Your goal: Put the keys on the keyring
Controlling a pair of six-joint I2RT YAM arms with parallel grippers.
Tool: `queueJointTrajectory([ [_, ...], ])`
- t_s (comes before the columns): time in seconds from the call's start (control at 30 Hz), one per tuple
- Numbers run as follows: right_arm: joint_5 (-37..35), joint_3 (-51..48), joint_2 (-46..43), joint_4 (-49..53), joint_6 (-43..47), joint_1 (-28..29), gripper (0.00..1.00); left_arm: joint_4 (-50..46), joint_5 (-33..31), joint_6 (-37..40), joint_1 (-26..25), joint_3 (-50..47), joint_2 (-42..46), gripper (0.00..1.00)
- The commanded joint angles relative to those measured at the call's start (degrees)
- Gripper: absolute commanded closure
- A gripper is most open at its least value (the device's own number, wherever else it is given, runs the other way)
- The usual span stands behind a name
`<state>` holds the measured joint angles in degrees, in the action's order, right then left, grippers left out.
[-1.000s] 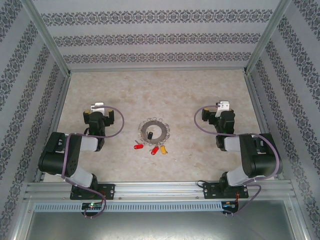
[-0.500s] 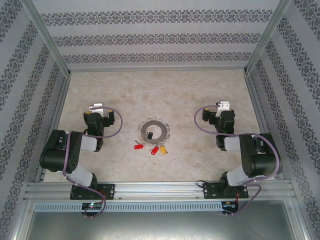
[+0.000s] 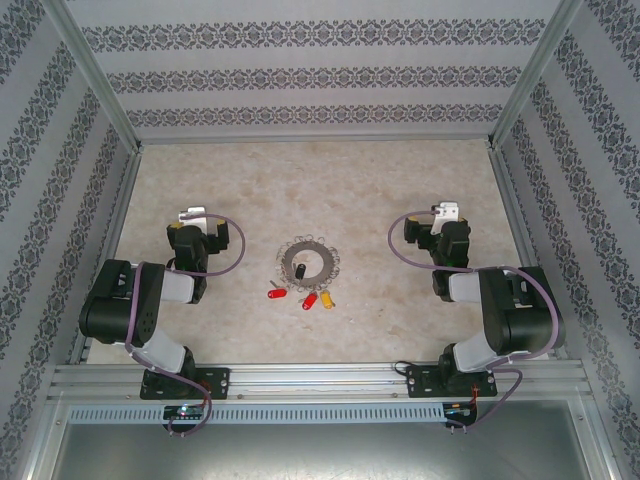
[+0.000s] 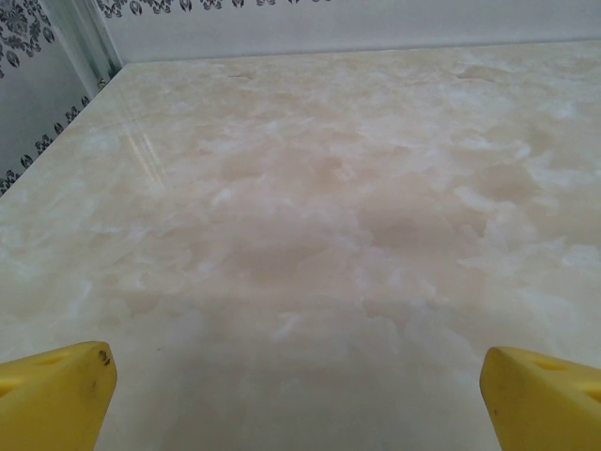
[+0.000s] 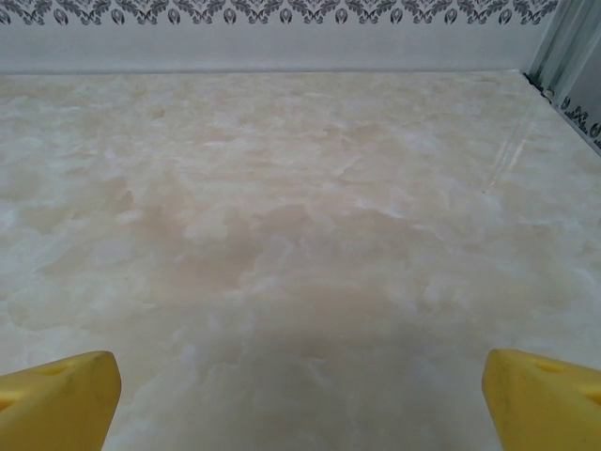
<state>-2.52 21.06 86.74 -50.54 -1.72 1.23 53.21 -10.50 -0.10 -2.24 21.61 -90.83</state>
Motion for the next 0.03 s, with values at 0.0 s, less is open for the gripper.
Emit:
queueJointTrajectory([
  [0.0, 1.3, 1.1, -0.3, -0.3, 0.4, -0.4, 0.02, 2.8, 0.8, -1.0, 0.4, -0.4, -0.3, 0.0],
])
